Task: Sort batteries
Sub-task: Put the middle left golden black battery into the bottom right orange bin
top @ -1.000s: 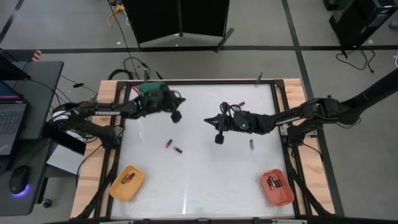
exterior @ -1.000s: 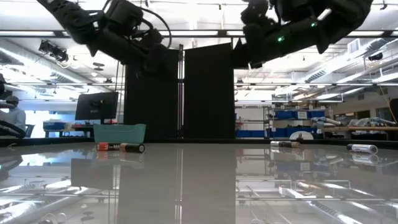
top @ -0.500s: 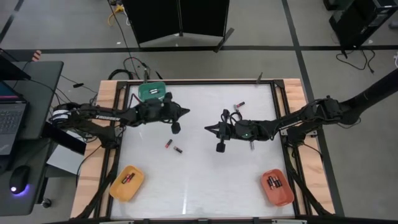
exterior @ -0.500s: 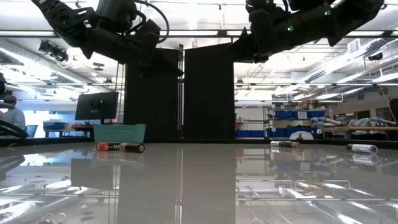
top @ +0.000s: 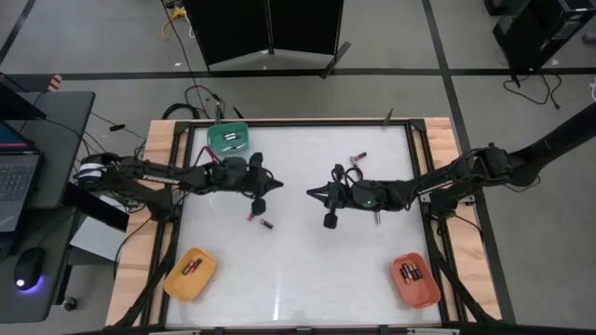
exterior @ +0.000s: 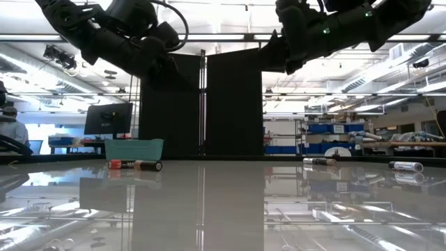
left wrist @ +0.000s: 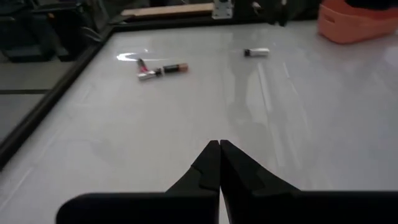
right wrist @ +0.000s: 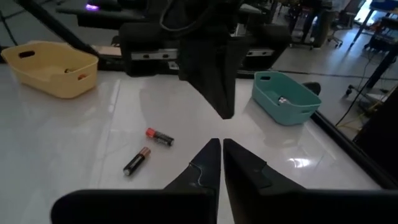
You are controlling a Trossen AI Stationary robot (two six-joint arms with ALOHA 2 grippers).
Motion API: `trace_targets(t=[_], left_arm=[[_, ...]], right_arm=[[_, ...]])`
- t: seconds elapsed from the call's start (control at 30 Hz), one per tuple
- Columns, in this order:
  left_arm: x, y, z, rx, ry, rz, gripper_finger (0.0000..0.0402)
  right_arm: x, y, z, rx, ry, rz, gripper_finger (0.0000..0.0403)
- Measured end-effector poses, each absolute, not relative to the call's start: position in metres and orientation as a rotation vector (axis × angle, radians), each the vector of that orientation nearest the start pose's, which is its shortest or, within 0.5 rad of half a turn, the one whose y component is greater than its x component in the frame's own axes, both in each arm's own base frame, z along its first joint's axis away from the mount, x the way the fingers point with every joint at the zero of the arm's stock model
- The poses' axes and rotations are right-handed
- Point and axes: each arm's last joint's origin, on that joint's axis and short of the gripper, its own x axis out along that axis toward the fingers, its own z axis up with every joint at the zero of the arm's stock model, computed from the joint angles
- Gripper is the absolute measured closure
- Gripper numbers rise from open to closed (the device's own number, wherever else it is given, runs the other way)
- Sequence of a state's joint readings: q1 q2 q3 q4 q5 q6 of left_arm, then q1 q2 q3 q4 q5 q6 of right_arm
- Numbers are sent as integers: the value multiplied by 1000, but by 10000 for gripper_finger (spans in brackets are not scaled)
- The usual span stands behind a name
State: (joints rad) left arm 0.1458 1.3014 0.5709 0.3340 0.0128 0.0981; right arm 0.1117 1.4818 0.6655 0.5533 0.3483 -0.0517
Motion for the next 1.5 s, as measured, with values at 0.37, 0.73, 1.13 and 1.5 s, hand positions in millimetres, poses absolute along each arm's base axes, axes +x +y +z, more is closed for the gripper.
trace_targets(t=[0.37, 0.73, 1.13, 1.5], left_arm=[[258, 18, 195, 29, 475, 77, 391], [257, 16, 194, 37, 485, 91, 391], [256, 16, 192, 13, 509, 105, 389], [254, 16, 189, 17, 553, 100, 389]], right_arm=[[290, 27, 198, -30, 365, -333, 363], [259, 21, 213, 94, 481, -434, 363], [219, 33, 203, 347, 760, -486, 343], [207, 38, 195, 464, 898, -514, 279]])
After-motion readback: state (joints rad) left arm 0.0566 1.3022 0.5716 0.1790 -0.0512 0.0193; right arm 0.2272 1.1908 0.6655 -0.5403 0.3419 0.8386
